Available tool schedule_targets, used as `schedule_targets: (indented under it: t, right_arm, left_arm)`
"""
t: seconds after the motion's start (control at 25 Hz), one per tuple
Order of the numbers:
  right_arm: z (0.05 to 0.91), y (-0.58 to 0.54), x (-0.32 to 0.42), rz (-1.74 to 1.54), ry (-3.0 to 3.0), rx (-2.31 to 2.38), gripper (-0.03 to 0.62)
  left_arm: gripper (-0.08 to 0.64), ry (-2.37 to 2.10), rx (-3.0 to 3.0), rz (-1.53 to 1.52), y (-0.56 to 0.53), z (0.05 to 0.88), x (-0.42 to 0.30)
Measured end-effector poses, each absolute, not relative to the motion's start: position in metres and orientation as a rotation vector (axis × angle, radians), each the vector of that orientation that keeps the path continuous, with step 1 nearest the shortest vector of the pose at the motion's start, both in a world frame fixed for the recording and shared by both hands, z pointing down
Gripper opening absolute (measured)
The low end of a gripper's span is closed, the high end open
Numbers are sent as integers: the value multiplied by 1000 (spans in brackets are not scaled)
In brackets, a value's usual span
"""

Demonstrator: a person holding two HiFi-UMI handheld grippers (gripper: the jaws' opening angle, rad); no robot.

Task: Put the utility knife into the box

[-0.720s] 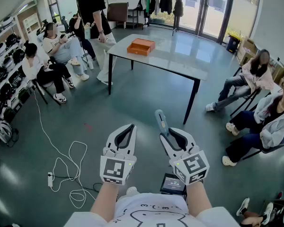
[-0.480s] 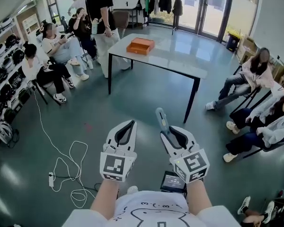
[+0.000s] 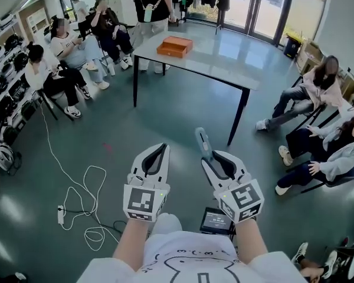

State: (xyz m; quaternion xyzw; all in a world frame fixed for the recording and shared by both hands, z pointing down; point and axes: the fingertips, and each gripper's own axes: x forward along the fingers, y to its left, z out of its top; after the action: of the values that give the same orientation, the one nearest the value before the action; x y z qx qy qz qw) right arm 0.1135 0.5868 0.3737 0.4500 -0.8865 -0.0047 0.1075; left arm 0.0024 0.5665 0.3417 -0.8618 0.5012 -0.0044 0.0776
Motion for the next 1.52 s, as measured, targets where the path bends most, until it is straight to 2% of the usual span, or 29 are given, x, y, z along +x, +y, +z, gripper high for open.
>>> schedule_targets:
  t: [0.36,1.16,1.52]
  right_arm:
    - [377,541,103,5,-2632,1312,130]
    - [364,316,70,14,-2569,1410,130]
    - [363,268,67,32,-2560,1449,130]
  left_arm:
    - [15,1506,-2571,-1,518,342,-8]
    - [15,1410,-2635,52,275,330,-43]
    - [15,1383,-2658,50,228,330,-47]
